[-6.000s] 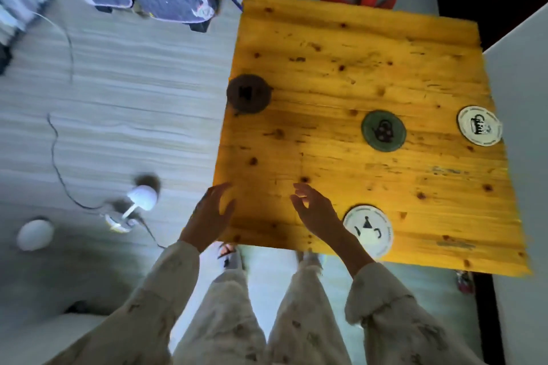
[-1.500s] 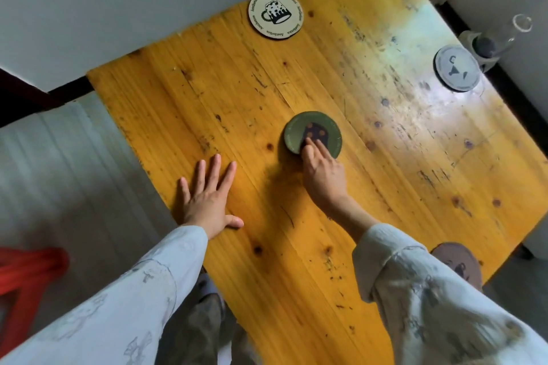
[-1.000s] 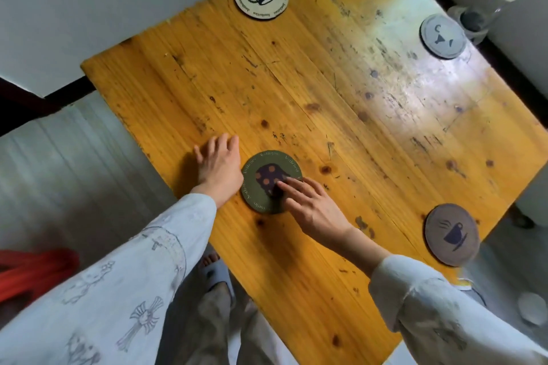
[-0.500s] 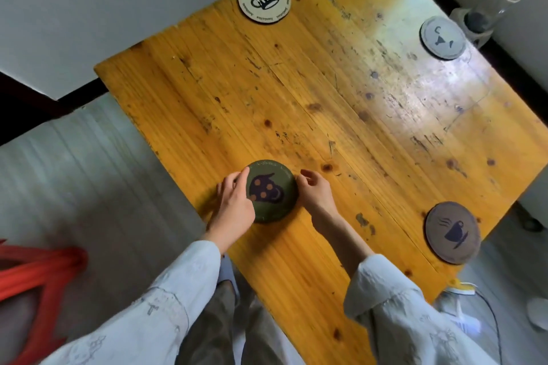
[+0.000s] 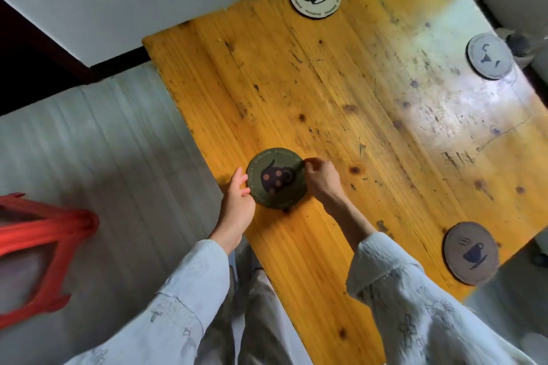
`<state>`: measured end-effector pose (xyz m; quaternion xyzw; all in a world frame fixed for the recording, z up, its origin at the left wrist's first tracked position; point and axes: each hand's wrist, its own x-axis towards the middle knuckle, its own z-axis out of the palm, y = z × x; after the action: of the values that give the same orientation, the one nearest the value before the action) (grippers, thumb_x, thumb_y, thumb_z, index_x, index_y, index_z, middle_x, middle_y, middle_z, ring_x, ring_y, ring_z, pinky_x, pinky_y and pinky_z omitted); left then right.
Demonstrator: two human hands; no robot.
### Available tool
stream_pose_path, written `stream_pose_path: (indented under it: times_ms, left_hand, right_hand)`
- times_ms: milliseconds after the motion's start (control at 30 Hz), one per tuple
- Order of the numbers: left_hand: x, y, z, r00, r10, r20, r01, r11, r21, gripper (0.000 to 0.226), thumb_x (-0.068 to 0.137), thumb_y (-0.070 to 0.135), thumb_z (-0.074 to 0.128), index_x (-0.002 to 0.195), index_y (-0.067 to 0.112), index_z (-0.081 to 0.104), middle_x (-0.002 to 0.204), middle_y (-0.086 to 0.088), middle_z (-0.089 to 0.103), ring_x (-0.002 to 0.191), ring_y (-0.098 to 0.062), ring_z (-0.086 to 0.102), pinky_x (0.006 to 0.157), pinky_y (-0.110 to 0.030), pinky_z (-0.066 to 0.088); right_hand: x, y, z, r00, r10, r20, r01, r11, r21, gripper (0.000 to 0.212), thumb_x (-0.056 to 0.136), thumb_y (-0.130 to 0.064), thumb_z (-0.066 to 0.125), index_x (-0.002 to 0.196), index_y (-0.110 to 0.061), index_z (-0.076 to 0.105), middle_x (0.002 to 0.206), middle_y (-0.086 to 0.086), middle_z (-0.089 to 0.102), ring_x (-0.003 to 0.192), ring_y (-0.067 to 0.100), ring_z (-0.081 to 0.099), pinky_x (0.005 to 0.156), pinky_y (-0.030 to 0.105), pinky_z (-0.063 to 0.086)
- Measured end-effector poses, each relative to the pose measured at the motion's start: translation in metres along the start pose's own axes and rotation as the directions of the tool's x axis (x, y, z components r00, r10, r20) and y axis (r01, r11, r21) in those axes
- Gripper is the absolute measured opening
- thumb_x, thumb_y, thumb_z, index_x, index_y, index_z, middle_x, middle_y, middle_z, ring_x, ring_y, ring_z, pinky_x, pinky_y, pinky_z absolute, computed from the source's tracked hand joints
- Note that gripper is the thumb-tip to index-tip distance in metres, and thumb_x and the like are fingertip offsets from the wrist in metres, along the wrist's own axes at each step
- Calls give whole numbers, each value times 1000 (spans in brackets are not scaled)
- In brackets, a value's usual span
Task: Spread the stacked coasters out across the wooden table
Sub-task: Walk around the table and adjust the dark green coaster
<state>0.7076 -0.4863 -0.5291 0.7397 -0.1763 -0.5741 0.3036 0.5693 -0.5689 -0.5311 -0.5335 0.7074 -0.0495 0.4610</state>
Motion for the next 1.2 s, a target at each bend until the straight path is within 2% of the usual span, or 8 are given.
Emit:
stream_pose_path:
  times_ms: [33,100,167,433,633,800,1033,1200]
  left_hand:
    - [-1,0,-1,1000,2,-2,-2,1000,-27,64,87,-10,30,140,26,23,144,-1,37,115,-13,43,107,-44,38]
    - [-4,-1,-4,999,-3,-32,1,998,-69,64,86,-10,30,137,27,27,142,-2,39,113,-14,44,105,-42,39]
    - [-8,-4,-8,998,-11,-68,5,996,-87,63,85,-11,30,136,27,30,141,-2,40,112,-15,44,103,-41,40]
    - [-22,-13,-23,992,-38,-118,23,993,-120,57,88,-9,28,133,24,33,142,-2,40,119,-18,45,106,-44,39]
    - [-25,-17,-27,992,-31,-121,15,992,-129,54,88,-9,29,131,22,37,143,-2,41,114,-14,46,106,-44,39]
    - [-28,-19,-29,997,-34,-73,27,995,-97,59,86,-12,29,131,25,36,144,1,38,125,-17,42,107,-45,39]
    - [-29,-23,-30,998,-36,-53,31,996,-90,57,87,-11,29,132,24,36,144,-1,37,127,-18,42,107,-45,39]
    - [-32,-25,-32,999,-49,-21,47,996,-73,58,87,-9,30,132,27,36,143,-2,38,128,-19,41,107,-46,39]
  right_hand:
    - [2,-3,2,1000,-5,3,5,1000,-10,33,96,-14,34,109,-1,61,116,23,61,89,29,58,71,33,47]
    - [3,-9,6,1000,-21,23,22,1000,-21,34,96,-16,34,108,-1,61,120,22,58,101,35,58,84,40,51]
    - [0,-15,10,998,-30,59,31,999,-14,34,97,-17,34,111,0,60,125,22,55,111,36,54,96,46,48]
    - [-13,-25,21,995,-14,100,7,997,74,38,98,-19,35,131,-5,45,139,16,49,126,30,48,105,40,40]
    - [-20,-23,25,997,-14,75,6,994,110,39,97,-19,36,133,-4,43,140,15,48,126,28,48,103,38,41]
    - [-23,-21,26,997,11,73,-21,989,144,38,97,-19,37,133,-5,43,140,15,48,123,27,49,93,30,41]
    - [-26,-18,29,999,15,51,-22,992,127,36,97,-14,35,130,-5,44,140,15,48,125,27,48,98,32,41]
    - [-28,-16,30,999,20,31,-23,995,99,36,97,-12,34,129,-4,46,139,14,50,123,27,50,89,26,38]
